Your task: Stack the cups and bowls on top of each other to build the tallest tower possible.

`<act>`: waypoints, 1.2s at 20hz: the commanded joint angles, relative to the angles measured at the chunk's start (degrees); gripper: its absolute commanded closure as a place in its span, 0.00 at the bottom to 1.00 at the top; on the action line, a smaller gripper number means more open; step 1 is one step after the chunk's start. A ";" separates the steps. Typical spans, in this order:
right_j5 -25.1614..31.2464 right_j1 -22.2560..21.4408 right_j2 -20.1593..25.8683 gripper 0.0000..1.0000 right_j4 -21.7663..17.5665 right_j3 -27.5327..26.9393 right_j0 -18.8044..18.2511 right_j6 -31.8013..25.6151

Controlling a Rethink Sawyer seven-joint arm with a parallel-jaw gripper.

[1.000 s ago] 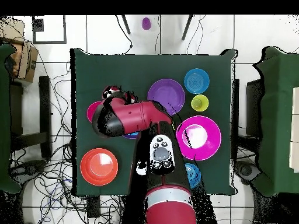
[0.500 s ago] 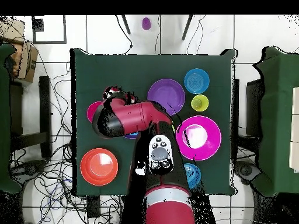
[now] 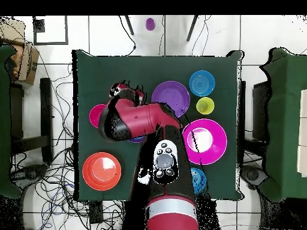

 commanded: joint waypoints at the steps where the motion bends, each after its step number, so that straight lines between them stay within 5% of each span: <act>1: -3.63 1.10 4.08 0.00 -9.03 -5.10 -4.75 -6.11; 15: -4.34 0.75 3.80 0.00 -13.40 -8.08 -4.22 -3.87; 17: -2.62 1.05 6.03 0.00 -13.97 -7.85 -5.20 -4.97; 18: 4.41 1.81 13.73 0.00 -13.33 -5.60 -9.73 -10.03; 19: 8.50 2.76 16.67 0.00 -12.04 -4.74 -11.49 -12.42; 24: 15.80 6.39 21.28 0.00 -8.47 -3.29 -14.33 -12.69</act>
